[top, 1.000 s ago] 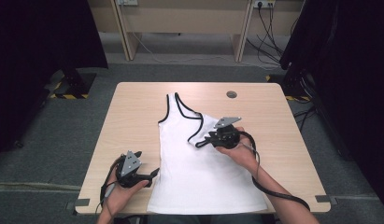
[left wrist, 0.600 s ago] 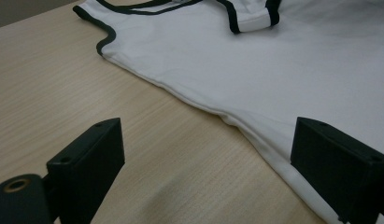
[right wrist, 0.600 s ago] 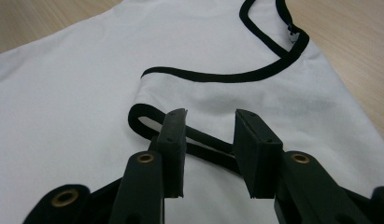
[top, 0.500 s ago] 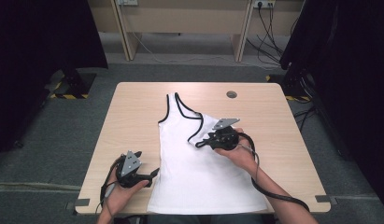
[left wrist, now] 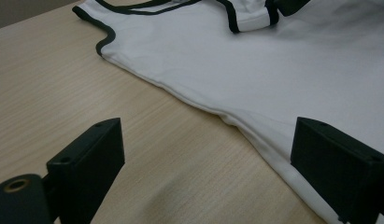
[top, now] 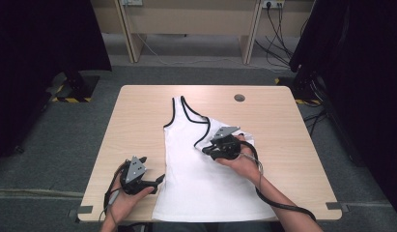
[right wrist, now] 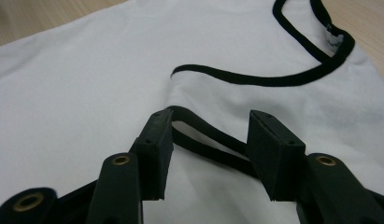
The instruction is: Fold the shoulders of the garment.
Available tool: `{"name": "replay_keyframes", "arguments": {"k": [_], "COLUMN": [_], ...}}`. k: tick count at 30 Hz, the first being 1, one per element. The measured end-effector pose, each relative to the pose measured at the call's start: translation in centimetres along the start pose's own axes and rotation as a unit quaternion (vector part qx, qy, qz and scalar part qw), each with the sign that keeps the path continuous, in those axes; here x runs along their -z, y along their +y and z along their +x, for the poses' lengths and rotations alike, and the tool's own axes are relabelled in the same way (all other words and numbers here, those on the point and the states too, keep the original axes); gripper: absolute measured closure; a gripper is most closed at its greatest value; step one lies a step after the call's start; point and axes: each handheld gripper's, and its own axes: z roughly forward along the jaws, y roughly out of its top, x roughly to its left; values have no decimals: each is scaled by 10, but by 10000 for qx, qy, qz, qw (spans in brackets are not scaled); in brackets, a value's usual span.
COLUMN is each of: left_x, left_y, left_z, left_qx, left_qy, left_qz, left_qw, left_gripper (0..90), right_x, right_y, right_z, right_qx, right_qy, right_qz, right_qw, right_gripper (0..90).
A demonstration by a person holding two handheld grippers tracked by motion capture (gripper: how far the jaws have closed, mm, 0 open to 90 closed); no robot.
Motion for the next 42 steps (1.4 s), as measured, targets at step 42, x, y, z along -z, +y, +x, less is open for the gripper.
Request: {"name": "replay_keyframes", "arguments": {"k": [42], "left_x": [0], "left_y": [0], "left_z": [-1], "left_qx": [-44], "left_qy": [12], "left_qz": [21], "left_qw": [10000], "left_gripper": [91], "right_x": [30], "right_y": [-3], "right_z": [-12], "right_qx": [1136], "right_qy": [547], "right_qz": [516], "right_qw": [9907], "right_gripper": [780]}}
